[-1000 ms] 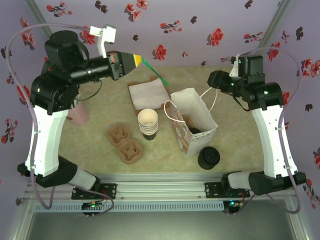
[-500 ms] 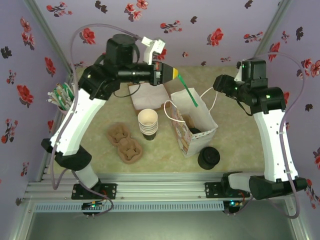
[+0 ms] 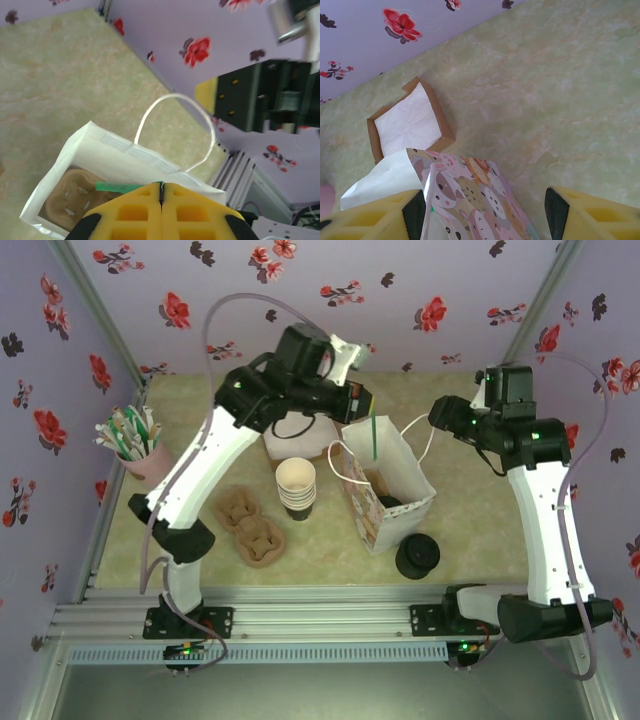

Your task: Pack the takeout coffee

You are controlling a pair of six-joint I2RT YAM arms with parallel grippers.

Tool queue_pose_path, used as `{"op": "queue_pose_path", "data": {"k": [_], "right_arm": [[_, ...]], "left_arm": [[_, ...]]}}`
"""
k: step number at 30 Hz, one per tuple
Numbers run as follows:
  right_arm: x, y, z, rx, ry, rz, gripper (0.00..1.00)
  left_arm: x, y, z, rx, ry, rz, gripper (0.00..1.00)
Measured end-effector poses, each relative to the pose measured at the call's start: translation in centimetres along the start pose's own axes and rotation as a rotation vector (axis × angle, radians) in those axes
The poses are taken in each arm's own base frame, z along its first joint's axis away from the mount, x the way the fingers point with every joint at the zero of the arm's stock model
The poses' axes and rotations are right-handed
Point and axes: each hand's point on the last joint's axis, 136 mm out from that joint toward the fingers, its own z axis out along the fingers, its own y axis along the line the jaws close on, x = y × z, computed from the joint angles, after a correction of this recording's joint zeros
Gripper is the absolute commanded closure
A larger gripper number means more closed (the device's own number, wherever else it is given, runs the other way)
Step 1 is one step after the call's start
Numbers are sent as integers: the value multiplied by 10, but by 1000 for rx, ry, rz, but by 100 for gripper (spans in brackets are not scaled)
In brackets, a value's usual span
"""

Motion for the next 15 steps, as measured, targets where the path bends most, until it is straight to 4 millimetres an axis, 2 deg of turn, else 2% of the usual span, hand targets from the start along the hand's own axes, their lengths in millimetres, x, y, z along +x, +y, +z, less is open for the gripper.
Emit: {"op": "queue_pose_path", "data": {"k": [4,7,11,12,15], "right_arm": [[0,0,2,-10,4,4,34],[-2,1,5,-15,4,6,34],[0,1,14,-20,25,8,33],[0,1,16,-20,30,8,33],[0,0,22,-17,45,10,32]], "left_arm": [[22,24,39,-94,85,-1,100],[35,46,55,-180,128,6,100],[41,62,65,-243,154,15,79],[41,64,66,-250,156,18,71],[39,64,62,-262,153,29,39]]}}
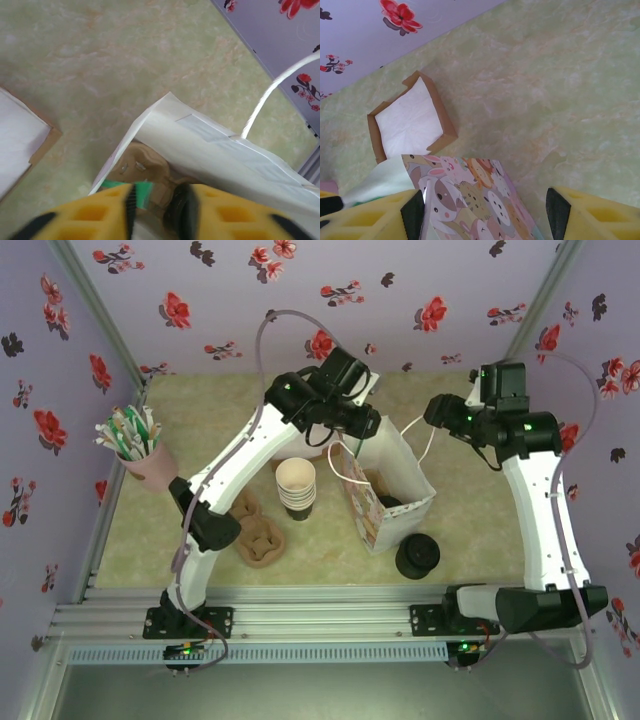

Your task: Pack the takeout coffee

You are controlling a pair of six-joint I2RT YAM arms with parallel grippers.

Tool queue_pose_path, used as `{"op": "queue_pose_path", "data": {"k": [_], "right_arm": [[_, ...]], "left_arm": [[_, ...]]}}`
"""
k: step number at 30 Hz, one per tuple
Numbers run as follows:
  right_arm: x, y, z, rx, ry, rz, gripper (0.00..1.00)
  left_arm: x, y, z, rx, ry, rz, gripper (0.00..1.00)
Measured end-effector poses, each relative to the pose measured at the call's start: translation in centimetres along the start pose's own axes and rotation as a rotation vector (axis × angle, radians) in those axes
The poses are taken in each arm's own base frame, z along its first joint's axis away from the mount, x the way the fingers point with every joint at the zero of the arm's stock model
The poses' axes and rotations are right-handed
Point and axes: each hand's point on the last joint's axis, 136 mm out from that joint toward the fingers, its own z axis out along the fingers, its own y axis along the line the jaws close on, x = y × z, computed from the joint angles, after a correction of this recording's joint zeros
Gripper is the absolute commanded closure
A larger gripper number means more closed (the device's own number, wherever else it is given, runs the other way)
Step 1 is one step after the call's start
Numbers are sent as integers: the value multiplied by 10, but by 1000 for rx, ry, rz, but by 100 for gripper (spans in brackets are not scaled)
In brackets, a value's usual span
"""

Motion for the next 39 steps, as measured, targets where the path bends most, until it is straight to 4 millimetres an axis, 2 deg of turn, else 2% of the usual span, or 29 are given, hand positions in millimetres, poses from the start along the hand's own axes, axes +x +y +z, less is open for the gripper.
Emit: {"op": "queue_pose_path", "data": {"k": [2,4,7,9,12,15,18,21,24,27,31,35,39], "right_arm": [[-1,0,5,-1,8,1,32],[-1,0,11,-2,20,3,31],[-2,1,18,-2,35,8,31],[-8,2,20,-4,33,10,30],[-22,7,21,-20,13,13,28],[-37,12,21,-50,-5,25,26],[-58,16,27,-81,-26,39,24],[-73,20,44,-106,-20,46,24],[-77,22,71,-134,22,55,25],[-74,21,104,-153,86,69,25],[-69,19,146,-179,164,90,26],[-56,19,176,-185,234,99,26],[-40,29,190,-195,279,83,26]], "left_arm": [[-8,-1,-9,1,-29,7,24],[-18,-1,-19,7,-66,10,15],[-32,3,-35,9,-120,14,3],[-39,16,-44,-7,-145,-1,1],[-51,49,-56,-52,-178,-45,1],[-60,92,-67,-111,-206,-103,1],[-60,135,-70,-172,-207,-169,1],[-53,176,-67,-226,-184,-235,1],[-46,211,-63,-272,-163,-297,5],[-39,244,-51,-310,-136,-351,14],[-18,285,-10,-350,-51,-403,22],[13,308,45,-364,65,-433,27],[42,321,87,-370,159,-449,32]]}}
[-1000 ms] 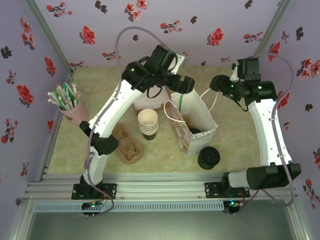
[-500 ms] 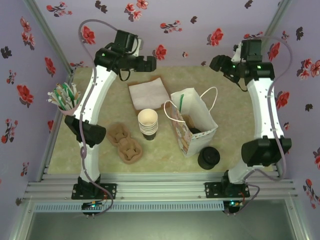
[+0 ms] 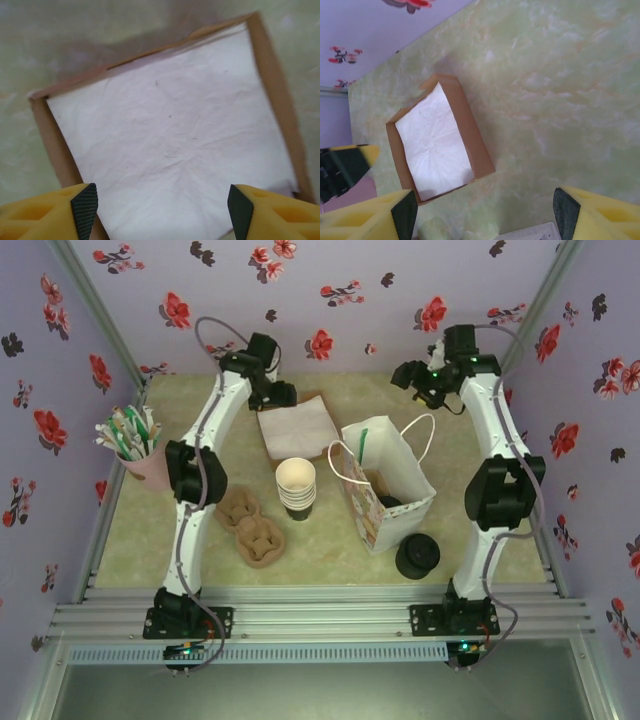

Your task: Pack the takeout coffee

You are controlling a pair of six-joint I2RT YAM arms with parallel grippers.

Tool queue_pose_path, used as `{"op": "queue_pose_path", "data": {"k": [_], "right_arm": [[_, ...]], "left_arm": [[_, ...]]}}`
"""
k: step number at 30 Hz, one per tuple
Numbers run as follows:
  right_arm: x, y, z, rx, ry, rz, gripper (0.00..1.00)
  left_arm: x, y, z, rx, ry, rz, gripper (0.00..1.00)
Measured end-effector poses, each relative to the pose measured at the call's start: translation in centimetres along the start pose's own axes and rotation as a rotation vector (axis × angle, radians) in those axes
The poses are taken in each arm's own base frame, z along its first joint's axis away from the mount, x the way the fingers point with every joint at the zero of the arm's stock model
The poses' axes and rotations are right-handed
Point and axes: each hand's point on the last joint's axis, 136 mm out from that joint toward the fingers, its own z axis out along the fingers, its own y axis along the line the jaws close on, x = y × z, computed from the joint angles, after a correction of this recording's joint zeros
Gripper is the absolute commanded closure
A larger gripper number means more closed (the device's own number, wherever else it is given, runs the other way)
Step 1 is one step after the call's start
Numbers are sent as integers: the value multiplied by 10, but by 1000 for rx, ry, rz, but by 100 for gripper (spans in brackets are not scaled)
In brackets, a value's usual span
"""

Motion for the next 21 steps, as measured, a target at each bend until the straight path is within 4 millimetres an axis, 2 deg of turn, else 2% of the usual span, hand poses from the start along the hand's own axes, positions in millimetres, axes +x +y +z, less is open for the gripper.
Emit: {"op": "queue_pose_path", "data": {"k": [2,5,11,18,21], "right_arm": [[5,5,6,-6,16,-10,26],[9,10,9,-13,28,-19,27],[9,10,9,-13,27,-19,27],[9,8,12,-11,31,-18,27],[9,8,12,-11,31,-17,27]], "left_arm": [[7,2,18,-9,31,0,35],[14,3,33,-23,55,5,38],[22,1,56,-68,70,35,44],[30,-4,79,-130,75,95,45],[36,-2,91,-150,90,105,52]]}}
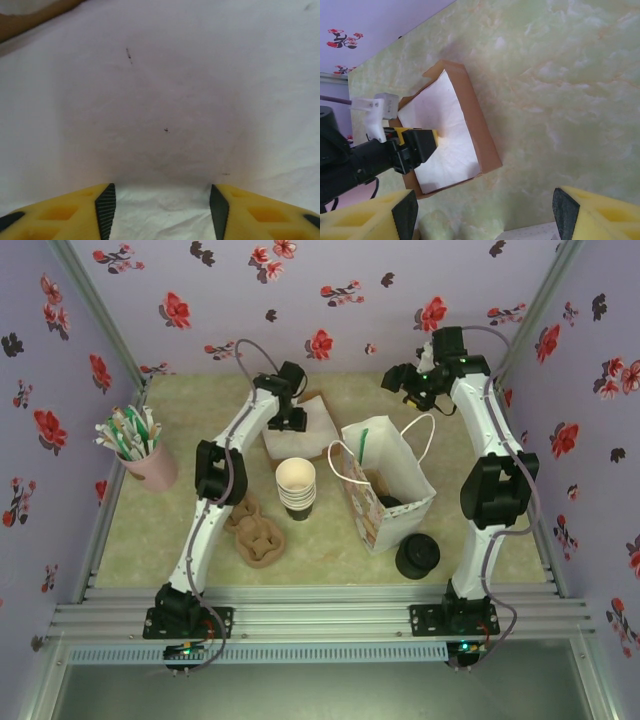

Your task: Pack the takeout coffee

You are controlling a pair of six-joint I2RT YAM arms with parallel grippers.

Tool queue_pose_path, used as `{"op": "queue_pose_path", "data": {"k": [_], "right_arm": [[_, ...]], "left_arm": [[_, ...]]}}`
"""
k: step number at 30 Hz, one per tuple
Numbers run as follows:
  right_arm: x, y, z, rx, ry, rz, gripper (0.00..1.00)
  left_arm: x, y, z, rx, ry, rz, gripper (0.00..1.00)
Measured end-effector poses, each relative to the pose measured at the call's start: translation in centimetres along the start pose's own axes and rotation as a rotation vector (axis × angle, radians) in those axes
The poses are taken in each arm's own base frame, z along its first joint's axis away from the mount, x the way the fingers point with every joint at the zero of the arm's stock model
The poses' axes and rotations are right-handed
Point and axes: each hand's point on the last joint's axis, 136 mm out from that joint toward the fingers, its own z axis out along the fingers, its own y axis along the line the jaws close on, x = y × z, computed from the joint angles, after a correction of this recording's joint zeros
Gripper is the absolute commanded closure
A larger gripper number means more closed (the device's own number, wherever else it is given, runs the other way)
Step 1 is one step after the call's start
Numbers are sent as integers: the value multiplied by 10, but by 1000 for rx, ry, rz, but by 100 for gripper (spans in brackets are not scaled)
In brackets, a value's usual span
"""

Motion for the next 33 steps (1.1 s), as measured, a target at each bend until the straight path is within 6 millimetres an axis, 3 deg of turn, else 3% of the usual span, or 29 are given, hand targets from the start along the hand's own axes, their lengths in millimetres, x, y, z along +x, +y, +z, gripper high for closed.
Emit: {"op": "queue_pose_path", "data": {"k": [7,12,24,33], "right_arm": [[2,2,1,-1,4,-5,27],[7,8,4,-4,15,-18,27],[12,10,6,11,29,-25,27],[13,12,4,14,29,-35,27]], "left_arm": [[2,3,7,-21,7,12,69],[2,5,7,-27,6,17,75],[-1,5,1,-27,-4,22,82],[-10,4,-18,-22,-40,19,83]]}}
